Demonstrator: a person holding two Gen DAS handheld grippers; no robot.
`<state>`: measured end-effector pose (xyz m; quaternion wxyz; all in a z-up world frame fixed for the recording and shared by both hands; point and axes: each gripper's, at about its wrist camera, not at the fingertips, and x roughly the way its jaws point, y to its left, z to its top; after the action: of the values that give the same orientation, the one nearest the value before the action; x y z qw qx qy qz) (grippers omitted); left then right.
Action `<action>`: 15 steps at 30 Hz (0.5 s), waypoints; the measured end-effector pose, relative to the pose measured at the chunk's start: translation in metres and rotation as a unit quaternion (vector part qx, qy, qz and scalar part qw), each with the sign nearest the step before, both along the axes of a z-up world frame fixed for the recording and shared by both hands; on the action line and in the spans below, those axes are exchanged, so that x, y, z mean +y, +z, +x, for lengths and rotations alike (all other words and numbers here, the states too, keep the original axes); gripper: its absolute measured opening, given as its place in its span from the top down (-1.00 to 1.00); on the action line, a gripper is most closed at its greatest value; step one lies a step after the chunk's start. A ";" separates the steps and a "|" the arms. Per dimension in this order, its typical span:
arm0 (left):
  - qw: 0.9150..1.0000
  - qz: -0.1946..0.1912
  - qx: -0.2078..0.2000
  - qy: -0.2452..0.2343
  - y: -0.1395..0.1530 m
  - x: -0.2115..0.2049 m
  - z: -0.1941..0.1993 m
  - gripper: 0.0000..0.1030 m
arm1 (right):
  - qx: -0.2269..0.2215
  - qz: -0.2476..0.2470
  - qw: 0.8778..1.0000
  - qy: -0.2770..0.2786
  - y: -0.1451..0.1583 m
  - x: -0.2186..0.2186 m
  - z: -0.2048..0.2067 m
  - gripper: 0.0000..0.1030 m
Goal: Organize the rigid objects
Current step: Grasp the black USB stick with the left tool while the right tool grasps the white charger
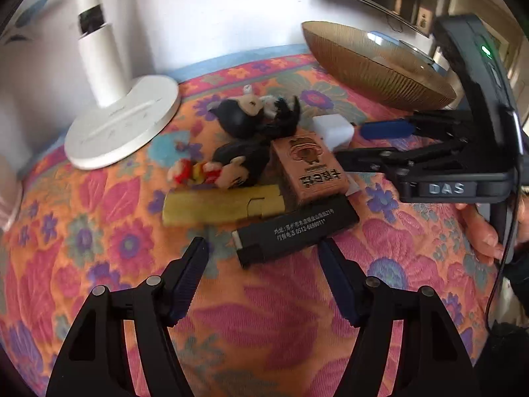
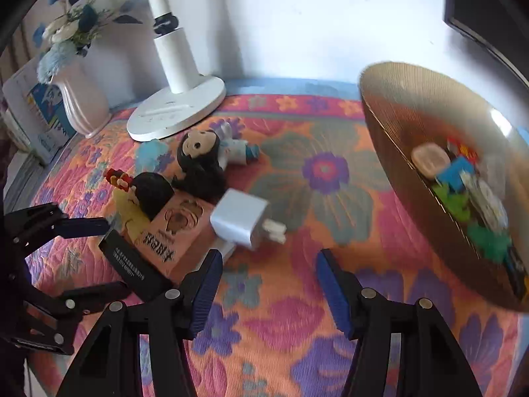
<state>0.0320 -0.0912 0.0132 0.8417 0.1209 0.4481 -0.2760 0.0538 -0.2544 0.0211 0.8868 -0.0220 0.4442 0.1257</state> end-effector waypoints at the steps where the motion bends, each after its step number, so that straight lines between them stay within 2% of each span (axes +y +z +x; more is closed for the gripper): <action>1: 1.000 0.003 -0.002 -0.005 0.000 -0.002 0.001 -0.31 | -0.002 0.001 1.000 0.004 0.000 0.001 0.004 -0.14; 7: 1.000 0.004 -0.012 -0.013 0.000 -0.010 0.003 -0.27 | -0.007 -0.002 1.000 0.026 -0.001 0.010 0.020 -0.14; 8: 1.000 0.002 -0.014 -0.012 0.000 -0.009 0.001 -0.21 | -0.010 -0.009 1.000 0.028 -0.001 0.012 0.020 -0.14; 9: 1.000 0.000 -0.015 -0.014 0.001 -0.009 -0.002 -0.05 | -0.012 -0.010 0.999 0.031 -0.001 0.013 0.019 -0.11; 11: 1.000 -0.009 -0.013 -0.017 0.003 -0.008 -0.010 0.19 | -0.016 -0.007 0.999 0.047 0.001 0.017 0.015 0.19; 12: 1.000 -0.015 -0.011 -0.020 0.004 -0.009 -0.017 0.33 | -0.018 -0.010 0.999 0.050 0.001 0.020 0.014 0.27; 13: 1.000 -0.016 -0.011 -0.020 0.005 -0.011 -0.024 0.43 | -0.021 -0.015 0.998 0.051 0.001 0.022 0.011 0.28; 15: 1.000 -0.011 -0.012 -0.013 0.004 -0.014 -0.039 0.49 | -0.028 -0.020 0.998 0.052 0.003 0.025 0.003 0.28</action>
<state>-0.0069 -0.1055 0.0171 0.8446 0.1202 0.4336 -0.2902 0.0564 -0.2290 0.0238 0.8904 -0.0662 0.4201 0.1624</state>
